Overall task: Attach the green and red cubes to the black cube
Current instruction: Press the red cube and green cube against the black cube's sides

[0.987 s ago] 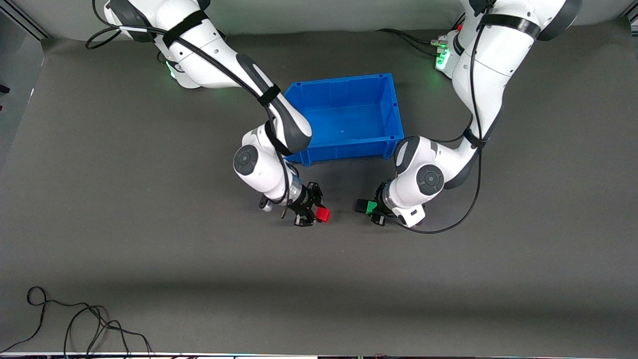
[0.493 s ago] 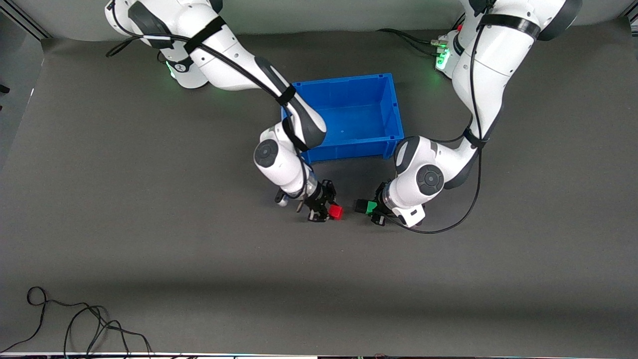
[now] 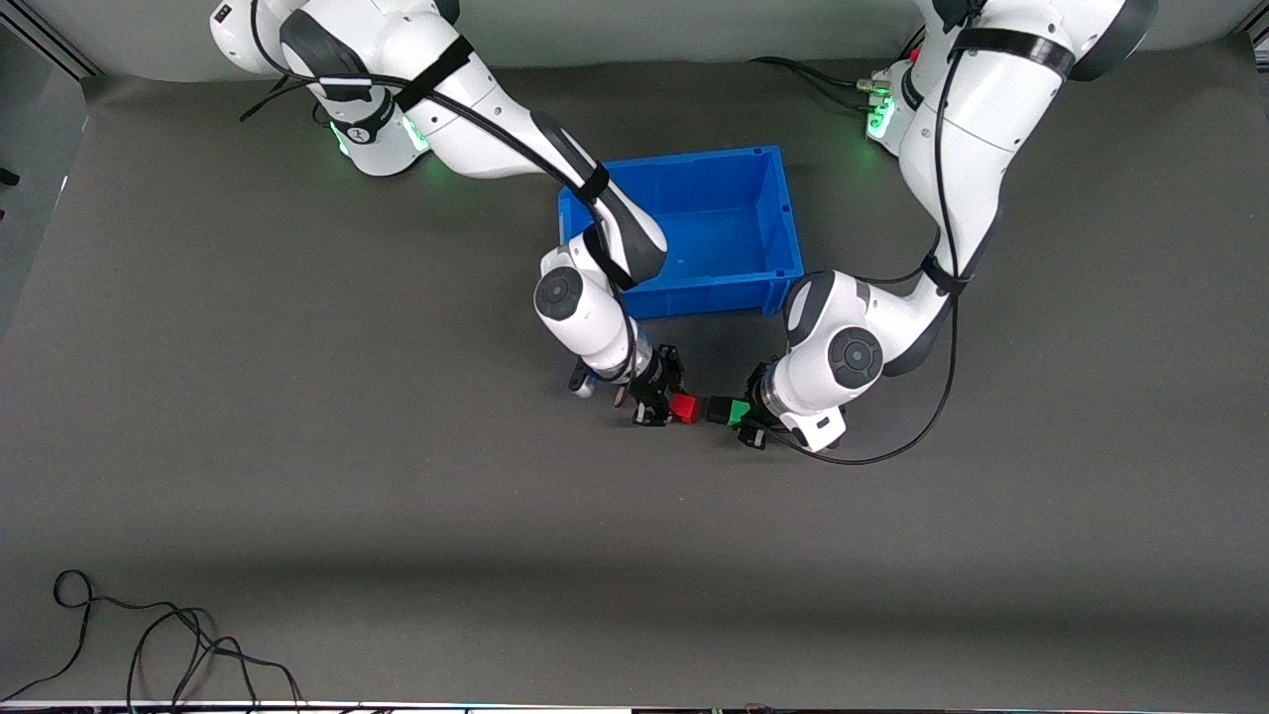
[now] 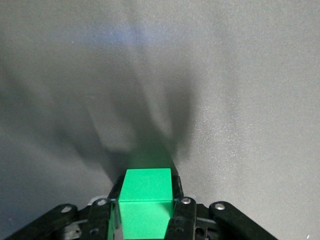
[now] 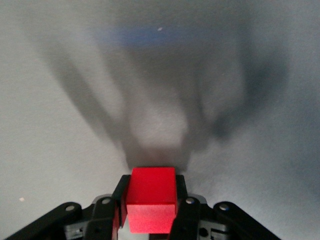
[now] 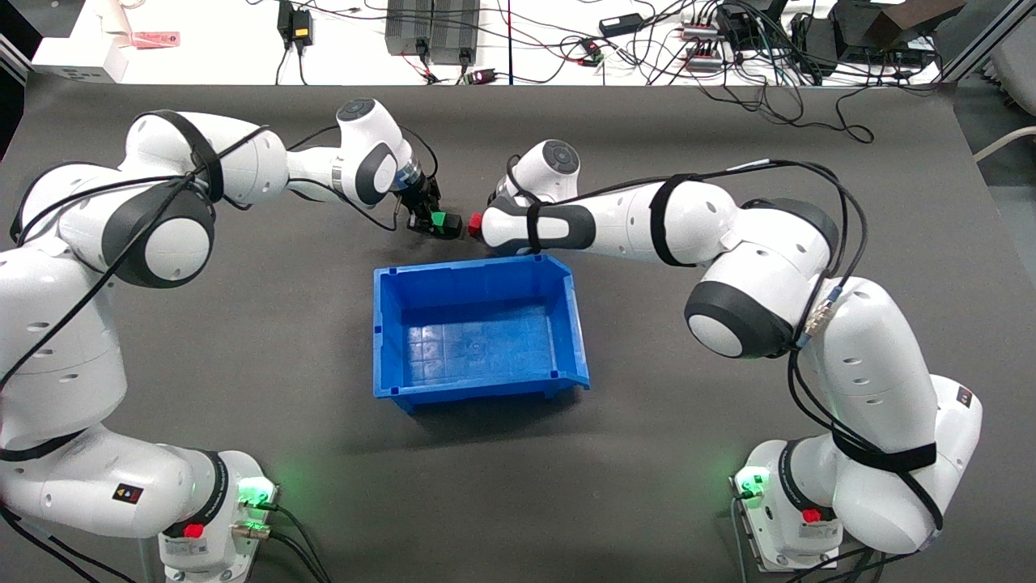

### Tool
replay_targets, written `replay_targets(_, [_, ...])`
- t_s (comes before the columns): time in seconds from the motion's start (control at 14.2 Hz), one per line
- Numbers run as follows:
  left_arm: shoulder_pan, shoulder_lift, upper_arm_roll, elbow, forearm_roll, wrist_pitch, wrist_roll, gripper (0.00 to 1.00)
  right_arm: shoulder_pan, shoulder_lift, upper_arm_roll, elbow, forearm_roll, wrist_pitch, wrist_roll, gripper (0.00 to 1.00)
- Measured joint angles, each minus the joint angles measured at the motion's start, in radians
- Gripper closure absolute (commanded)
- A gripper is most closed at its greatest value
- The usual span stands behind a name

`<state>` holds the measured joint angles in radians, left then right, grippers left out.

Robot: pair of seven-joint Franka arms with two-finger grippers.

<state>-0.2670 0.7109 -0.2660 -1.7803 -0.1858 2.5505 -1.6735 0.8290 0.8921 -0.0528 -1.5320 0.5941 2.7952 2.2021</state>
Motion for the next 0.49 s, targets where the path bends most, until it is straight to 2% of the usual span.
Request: replay_targets(0.49, [-0.005,0.002,0.001,0.001,0.000,0.015,-0.032,1.00,0.020,0.009,-0.001,0.012,-0.001,0.004,0.000,0.69])
